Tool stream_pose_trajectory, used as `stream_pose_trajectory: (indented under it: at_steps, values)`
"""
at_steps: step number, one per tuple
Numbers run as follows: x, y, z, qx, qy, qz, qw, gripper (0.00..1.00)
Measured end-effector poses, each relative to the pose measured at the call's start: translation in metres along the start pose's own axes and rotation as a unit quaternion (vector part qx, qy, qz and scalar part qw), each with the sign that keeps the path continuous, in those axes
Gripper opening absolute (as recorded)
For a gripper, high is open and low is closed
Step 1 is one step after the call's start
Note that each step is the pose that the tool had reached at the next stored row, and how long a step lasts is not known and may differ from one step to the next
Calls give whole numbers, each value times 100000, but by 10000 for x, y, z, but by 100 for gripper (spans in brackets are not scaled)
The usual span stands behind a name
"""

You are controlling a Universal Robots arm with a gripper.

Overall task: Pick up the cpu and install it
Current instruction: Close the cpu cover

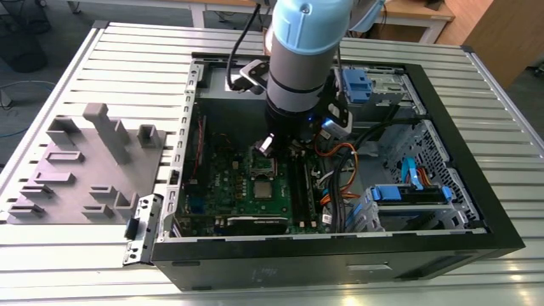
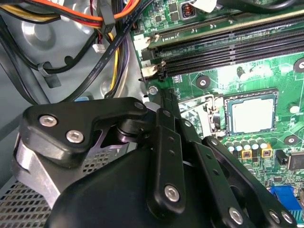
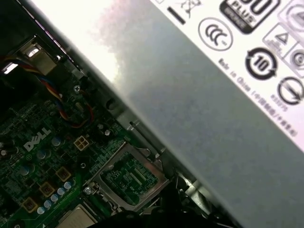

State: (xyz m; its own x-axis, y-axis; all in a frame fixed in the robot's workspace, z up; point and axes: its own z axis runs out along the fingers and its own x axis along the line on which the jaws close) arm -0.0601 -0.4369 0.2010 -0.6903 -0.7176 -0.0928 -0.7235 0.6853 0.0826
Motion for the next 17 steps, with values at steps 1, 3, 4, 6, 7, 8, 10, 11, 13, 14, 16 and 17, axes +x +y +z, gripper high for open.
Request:
stream_pose_trajectory:
  at_steps: [1, 3, 4, 6, 7, 8, 10, 11, 13, 14, 16, 17]
  values:
    - [5, 6, -3, 59, -59, -14, 100000, 11]
    - [15, 16, -13, 153, -145, -34, 100000, 11]
    - [18, 19, -20, 174, -177, -42, 100000, 11]
    - [21, 22, -42, 204, -204, -54, 100000, 11]
    - [21, 23, -58, 212, -199, -57, 100000, 11]
    - [21, 23, -74, 215, -211, -56, 100000, 11]
    - [23, 24, -107, 216, -208, -50, 100000, 11]
    - [24, 23, -120, 217, -206, -50, 100000, 11]
    - [29, 18, -141, 216, -209, -55, 100000, 11]
    - [34, 15, -149, 214, -210, -59, 100000, 11]
    - [47, 5, -161, 214, -206, -69, 100000, 11]
    - [55, -1, -166, 215, -203, -77, 100000, 11]
